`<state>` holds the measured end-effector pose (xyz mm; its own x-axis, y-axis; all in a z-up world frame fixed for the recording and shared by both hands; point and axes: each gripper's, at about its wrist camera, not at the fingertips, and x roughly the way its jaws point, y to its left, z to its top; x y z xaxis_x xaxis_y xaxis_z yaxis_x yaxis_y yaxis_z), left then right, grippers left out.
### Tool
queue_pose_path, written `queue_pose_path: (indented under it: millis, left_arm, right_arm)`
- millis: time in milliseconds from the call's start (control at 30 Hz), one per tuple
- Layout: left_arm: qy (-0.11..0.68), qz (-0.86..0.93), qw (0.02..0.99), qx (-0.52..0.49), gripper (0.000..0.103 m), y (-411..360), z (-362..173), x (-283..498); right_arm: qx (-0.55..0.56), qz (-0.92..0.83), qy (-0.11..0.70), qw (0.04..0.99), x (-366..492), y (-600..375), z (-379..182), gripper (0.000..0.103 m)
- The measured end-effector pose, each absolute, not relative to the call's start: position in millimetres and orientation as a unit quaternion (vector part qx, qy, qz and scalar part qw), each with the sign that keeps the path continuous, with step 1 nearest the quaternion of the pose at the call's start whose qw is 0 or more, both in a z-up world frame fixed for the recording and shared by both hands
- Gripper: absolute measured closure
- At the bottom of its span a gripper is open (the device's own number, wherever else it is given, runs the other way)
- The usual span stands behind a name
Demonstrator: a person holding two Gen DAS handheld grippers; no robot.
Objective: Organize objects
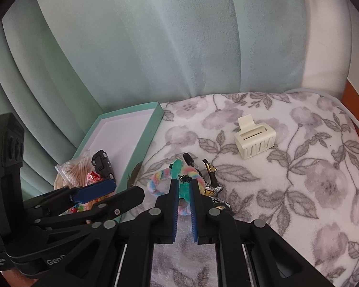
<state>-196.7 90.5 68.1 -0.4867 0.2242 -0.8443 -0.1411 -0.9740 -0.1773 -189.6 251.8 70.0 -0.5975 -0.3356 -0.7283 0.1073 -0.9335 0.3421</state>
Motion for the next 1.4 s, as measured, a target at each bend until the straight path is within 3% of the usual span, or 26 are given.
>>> queue_pose_path:
  millis: [333, 467, 700, 800, 1400]
  left_arm:
    - [-0.034, 0.851, 0.128, -0.507, 0.053, 105, 51, -213]
    - [-0.038, 0.847, 0.141, -0.511, 0.061, 110, 45, -220]
    - [-0.038, 0.841, 0.14, -0.522, 0.087, 113, 34, -225]
    - [-0.043, 0.84, 0.136, -0.524, 0.092, 112, 31, -225]
    - [-0.048, 0.838, 0.12, -0.529, 0.1, 109, 28, -212]
  right_arm:
    - [0.431, -0.883, -0.136, 0.125, -191, 260, 69, 0.093]
    - [0.432, -0.882, -0.135, 0.127, -192, 260, 69, 0.093]
    - [0.433, -0.882, -0.133, 0.129, -190, 258, 70, 0.093]
    - [0.433, -0.882, -0.132, 0.132, -188, 256, 72, 0.093]
    - [0.416, -0.89, -0.135, 0.131, -164, 257, 98, 0.094]
